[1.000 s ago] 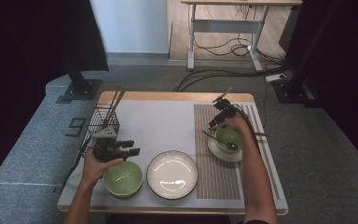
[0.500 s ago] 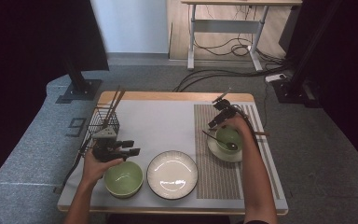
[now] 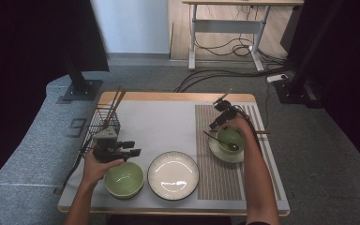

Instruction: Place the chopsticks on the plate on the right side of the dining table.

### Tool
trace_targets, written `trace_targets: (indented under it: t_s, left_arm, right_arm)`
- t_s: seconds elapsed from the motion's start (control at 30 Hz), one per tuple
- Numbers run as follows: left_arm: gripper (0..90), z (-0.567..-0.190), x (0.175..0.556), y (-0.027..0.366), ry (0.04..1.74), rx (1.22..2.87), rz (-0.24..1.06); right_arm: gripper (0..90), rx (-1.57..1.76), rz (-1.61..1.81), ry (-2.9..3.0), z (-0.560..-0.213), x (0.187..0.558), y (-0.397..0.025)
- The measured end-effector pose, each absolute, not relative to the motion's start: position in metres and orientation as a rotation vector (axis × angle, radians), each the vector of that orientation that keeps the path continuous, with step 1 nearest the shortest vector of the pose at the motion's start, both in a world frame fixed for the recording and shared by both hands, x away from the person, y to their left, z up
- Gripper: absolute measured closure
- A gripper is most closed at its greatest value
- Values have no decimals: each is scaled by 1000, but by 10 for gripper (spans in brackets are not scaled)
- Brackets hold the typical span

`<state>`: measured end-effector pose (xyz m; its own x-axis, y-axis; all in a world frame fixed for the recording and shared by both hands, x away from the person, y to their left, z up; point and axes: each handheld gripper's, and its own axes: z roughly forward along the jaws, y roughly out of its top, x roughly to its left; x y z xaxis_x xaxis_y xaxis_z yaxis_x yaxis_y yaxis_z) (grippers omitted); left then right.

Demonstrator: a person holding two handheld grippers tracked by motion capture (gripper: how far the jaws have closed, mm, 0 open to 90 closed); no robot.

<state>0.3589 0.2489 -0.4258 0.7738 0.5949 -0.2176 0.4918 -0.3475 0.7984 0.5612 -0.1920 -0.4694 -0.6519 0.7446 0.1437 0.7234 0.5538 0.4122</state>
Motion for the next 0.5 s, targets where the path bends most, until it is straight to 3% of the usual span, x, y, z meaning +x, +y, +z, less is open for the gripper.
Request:
trace_targets:
  t_s: [0.5]
  left_arm:
    - [484,-426,359,248,814,2012,136]
  right_arm:
    - [458,1383,779,2581,-457,560,-208]
